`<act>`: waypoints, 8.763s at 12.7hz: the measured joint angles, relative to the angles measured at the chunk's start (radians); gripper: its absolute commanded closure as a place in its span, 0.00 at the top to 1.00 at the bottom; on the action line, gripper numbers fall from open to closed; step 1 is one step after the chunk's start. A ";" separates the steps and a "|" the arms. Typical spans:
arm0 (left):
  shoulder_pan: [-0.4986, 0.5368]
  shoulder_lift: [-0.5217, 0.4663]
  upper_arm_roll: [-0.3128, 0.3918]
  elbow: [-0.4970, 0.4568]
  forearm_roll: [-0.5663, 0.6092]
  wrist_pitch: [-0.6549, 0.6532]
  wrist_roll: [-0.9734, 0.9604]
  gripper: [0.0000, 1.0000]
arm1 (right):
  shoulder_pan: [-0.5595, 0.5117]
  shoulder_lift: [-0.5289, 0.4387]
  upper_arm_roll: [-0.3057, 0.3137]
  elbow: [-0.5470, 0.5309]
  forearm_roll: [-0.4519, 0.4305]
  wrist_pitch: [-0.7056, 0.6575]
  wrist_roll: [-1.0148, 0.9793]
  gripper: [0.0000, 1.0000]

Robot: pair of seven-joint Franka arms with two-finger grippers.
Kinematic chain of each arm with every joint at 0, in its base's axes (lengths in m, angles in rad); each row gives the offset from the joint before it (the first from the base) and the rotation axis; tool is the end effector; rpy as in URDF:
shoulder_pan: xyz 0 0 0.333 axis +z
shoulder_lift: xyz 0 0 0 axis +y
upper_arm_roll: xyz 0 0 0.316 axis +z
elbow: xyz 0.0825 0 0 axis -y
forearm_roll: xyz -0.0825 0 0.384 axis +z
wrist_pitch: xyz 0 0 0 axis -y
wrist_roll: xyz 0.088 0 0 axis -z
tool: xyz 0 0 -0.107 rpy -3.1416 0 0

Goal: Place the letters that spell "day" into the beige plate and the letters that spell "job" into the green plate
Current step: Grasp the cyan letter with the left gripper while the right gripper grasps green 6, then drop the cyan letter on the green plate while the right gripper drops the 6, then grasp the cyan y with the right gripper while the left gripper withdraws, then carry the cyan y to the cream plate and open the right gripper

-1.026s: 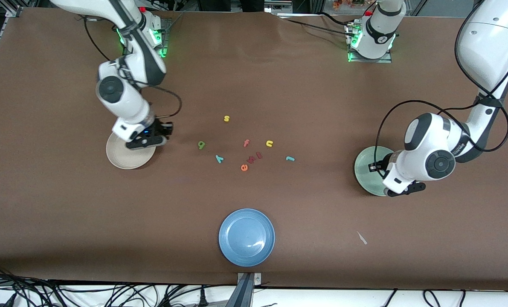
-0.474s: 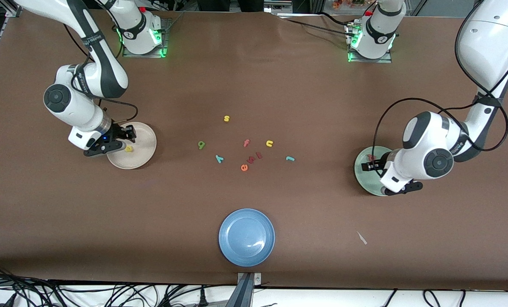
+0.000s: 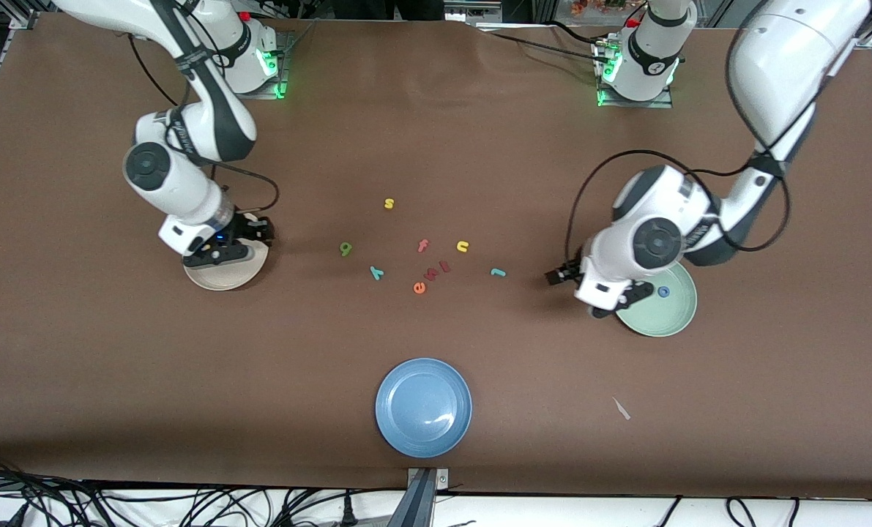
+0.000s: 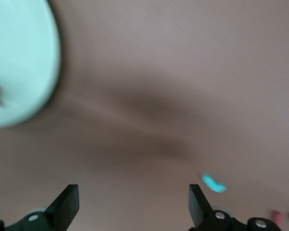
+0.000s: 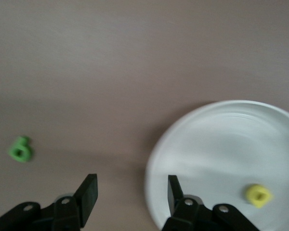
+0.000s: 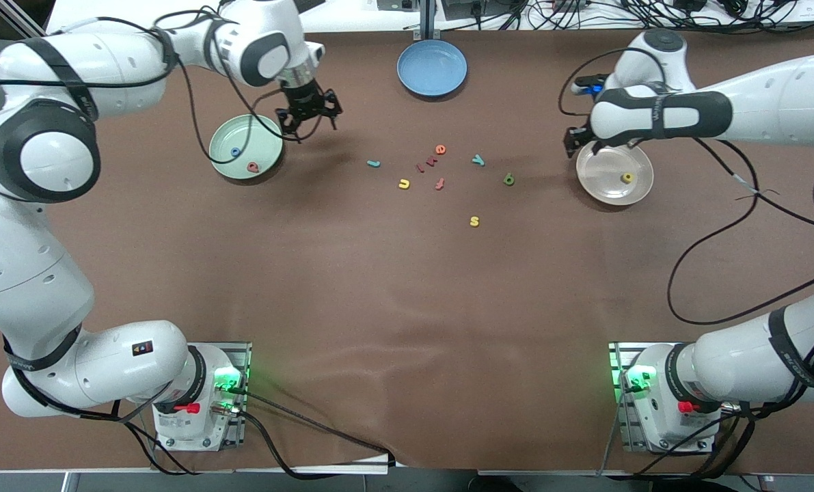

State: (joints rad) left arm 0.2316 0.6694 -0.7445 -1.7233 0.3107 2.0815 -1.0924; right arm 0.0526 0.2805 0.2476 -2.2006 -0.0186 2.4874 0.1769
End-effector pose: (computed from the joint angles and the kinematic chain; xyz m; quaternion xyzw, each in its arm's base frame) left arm 0.5962 -0.2619 0.2685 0.9644 0.2419 -0.1049 0.0215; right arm 0.5319 0.1646 0.2594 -0.9975 -0.0640 -0.0007 0.0292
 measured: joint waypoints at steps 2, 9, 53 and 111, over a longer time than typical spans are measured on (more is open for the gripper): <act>-0.071 0.029 0.012 -0.001 0.000 0.091 -0.129 0.98 | 0.083 0.048 0.002 0.062 0.000 0.000 0.137 0.67; -0.363 0.091 0.266 -0.003 0.000 0.303 -0.447 0.88 | 0.237 0.238 -0.001 0.185 -0.134 0.040 0.508 0.67; 0.181 0.087 0.102 0.199 0.083 -0.132 0.486 0.92 | 0.186 0.239 0.089 0.353 -0.149 -0.135 0.409 0.98; -0.240 -0.203 0.742 0.436 -0.356 -0.383 1.317 1.00 | -0.111 -0.099 -0.049 0.152 -0.159 -0.438 -0.255 1.00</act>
State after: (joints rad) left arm -0.0079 0.4661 -0.0020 -1.2876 -0.0456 1.6986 0.2246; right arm -0.0585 0.1813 0.1981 -2.0484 -0.1777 2.0489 -0.0780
